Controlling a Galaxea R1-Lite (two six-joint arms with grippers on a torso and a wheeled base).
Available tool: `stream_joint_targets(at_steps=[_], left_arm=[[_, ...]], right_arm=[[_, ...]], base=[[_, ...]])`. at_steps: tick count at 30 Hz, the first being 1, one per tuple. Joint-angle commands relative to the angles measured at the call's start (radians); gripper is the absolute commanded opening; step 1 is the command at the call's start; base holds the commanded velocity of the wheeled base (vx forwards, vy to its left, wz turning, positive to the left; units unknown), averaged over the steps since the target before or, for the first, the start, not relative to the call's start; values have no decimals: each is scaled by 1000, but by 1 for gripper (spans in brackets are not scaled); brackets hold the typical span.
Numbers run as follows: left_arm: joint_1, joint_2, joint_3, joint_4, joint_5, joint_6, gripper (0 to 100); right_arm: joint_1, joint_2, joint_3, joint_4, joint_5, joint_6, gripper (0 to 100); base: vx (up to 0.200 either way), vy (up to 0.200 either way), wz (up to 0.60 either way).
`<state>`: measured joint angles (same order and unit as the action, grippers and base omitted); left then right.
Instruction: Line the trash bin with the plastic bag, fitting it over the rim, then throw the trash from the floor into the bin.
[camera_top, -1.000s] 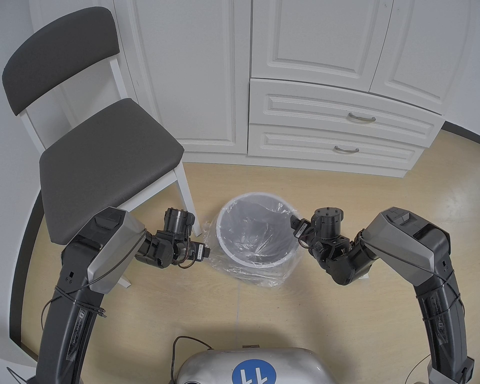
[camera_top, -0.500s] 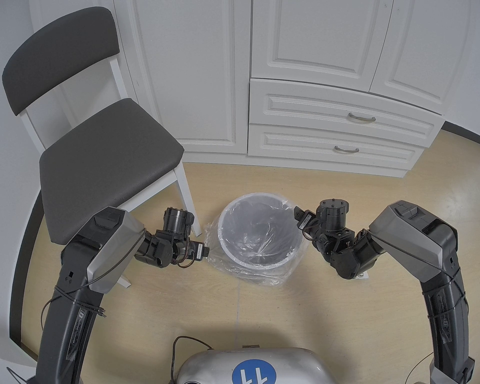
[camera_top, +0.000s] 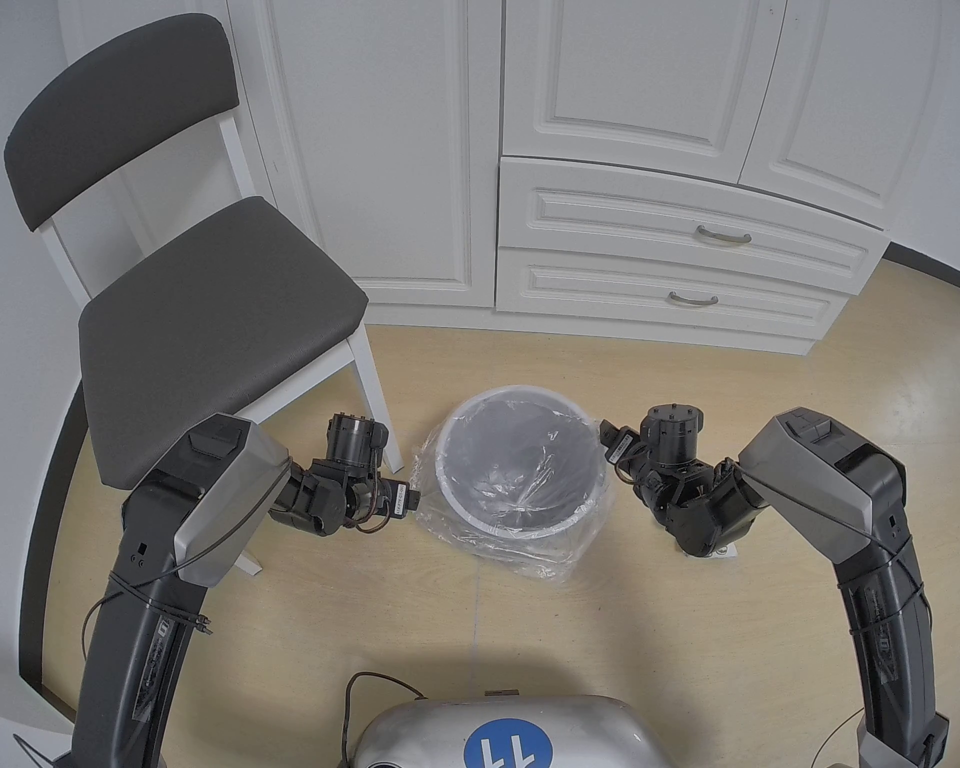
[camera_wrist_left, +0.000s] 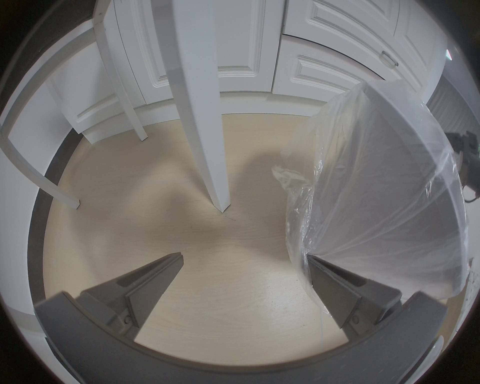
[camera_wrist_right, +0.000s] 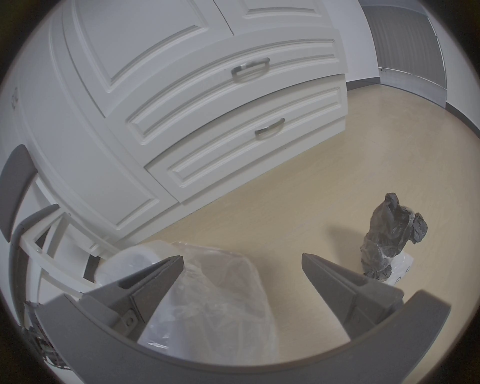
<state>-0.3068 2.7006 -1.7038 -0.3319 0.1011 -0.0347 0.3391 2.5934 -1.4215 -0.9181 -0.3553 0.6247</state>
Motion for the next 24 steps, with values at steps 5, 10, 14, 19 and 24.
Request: stream_joint_targets(at_steps=[5,10,14,19,24], left_arm=[[0,1,0,-16,0,-1,100],[0,7,-7,-26,0,-2,100],[0,10,-8,-41,0,-4,100],[0,13,-11,-44,0,-4,100],[0,36,-27,-84,0,-5,100]], right_arm=[[-12,62,-40,36,3,3,100],[-17,82,-47,38,3,3,100],[-17,105,-60,39,3,1,100],[-17,131,-65,39,3,1,100],[-11,160,-65,31,1,1,100]], base=[[0,0,0],[0,0,0],[0,0,0],[0,0,0],[0,0,0]])
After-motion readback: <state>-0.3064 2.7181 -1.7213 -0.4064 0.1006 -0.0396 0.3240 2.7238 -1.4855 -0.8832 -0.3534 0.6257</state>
